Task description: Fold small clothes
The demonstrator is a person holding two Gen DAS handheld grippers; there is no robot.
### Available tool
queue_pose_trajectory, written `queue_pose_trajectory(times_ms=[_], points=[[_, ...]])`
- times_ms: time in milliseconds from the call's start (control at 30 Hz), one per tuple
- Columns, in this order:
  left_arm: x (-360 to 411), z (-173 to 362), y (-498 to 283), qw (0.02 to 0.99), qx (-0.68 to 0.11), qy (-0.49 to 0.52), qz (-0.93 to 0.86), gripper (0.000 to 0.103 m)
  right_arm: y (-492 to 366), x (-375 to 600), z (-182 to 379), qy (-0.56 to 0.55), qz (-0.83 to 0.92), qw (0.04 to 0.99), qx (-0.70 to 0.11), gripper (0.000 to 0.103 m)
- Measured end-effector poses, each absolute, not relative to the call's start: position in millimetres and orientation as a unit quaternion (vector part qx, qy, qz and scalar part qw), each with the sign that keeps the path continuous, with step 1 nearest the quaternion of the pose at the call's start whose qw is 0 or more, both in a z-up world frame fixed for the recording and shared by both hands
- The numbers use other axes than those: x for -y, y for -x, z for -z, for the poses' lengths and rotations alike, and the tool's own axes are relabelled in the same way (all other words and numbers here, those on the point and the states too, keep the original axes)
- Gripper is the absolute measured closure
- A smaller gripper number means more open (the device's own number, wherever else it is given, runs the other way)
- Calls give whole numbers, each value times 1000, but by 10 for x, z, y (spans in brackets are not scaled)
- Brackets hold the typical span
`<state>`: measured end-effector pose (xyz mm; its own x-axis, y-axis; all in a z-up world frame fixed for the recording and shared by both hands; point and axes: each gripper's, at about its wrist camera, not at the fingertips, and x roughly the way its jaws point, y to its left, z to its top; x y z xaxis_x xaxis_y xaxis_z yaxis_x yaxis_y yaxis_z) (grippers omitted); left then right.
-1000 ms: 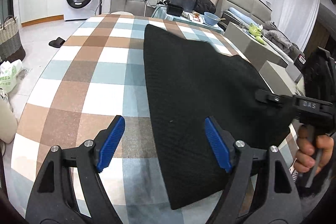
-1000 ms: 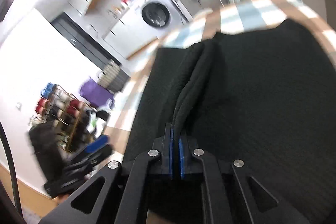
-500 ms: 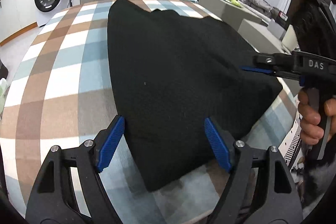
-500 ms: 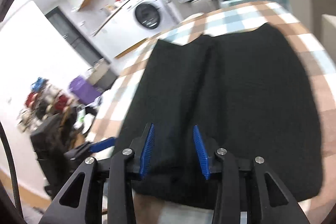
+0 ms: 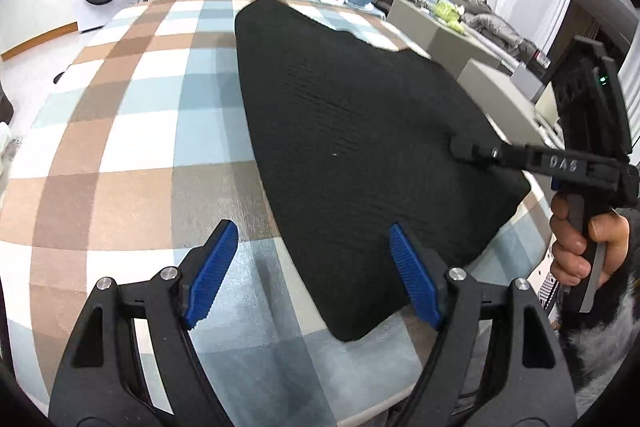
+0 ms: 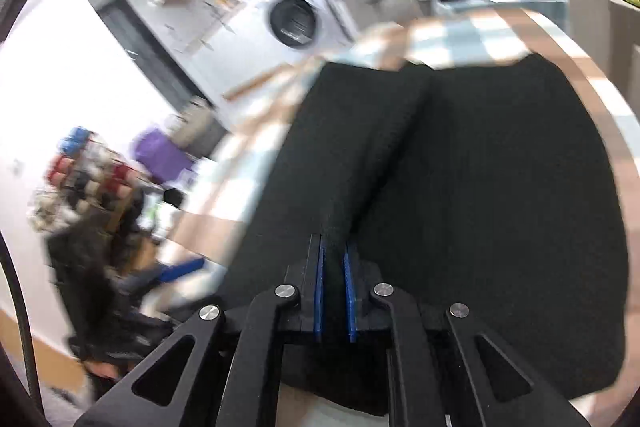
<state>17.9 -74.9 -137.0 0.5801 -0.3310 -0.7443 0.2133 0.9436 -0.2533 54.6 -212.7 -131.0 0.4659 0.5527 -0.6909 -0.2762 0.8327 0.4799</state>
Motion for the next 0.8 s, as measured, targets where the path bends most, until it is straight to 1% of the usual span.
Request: queue_pose_trajectory(times_ms=[67,133,167,200,267,300,333,400,433,467,500,600,633,733,800], points=[[771,1416,-189,882,-441,61,153,27,-510,2178,1383,-175,-262,828,-464,91],[777,1445,-183,881,-445,59,153,27,-397,2209,1388,-185,-292,818,-460,81],[772,1453,-178,880,-445,60,154,27,-336,2251,1404,-185,-301,815,-460,71],[764,1464,-175,880,-446,62,154,27,-263,2267,1421,-184,-306,814,-458,69],[760,1491,-188,879,-448,64,153,27,-186,2251,1459,-167,-302,820,-457,71],[759,1498,-202,878,-448,65,153,27,-172,2215,1472,-152,-294,825,-458,81],[763,1493,-205,879,-448,66,152,27,-152,2185,1461,-139,-291,829,-457,84],[760,1456,-204,882,-442,66,151,27,-79,2204,1339,-139,-306,839,-429,92],[761,1427,-199,884,-437,67,151,27,-4,2223,1213,-137,-320,848,-400,92],[752,1406,-197,886,-434,69,151,27,34,2235,1155,-130,-320,852,-394,92],[745,1394,-199,886,-432,71,152,27,20,2232,1157,-122,-316,851,-401,92],[732,1405,-227,887,-434,68,146,27,-48,2173,1340,-68,-272,843,-460,91],[724,1416,-233,886,-435,67,144,27,-79,2193,1390,-78,-269,838,-468,90],[699,1422,-254,888,-435,70,135,27,-136,2295,1366,-128,-277,837,-453,83],[668,1404,-277,890,-431,76,128,27,-235,2341,1316,-149,-274,839,-447,83]])
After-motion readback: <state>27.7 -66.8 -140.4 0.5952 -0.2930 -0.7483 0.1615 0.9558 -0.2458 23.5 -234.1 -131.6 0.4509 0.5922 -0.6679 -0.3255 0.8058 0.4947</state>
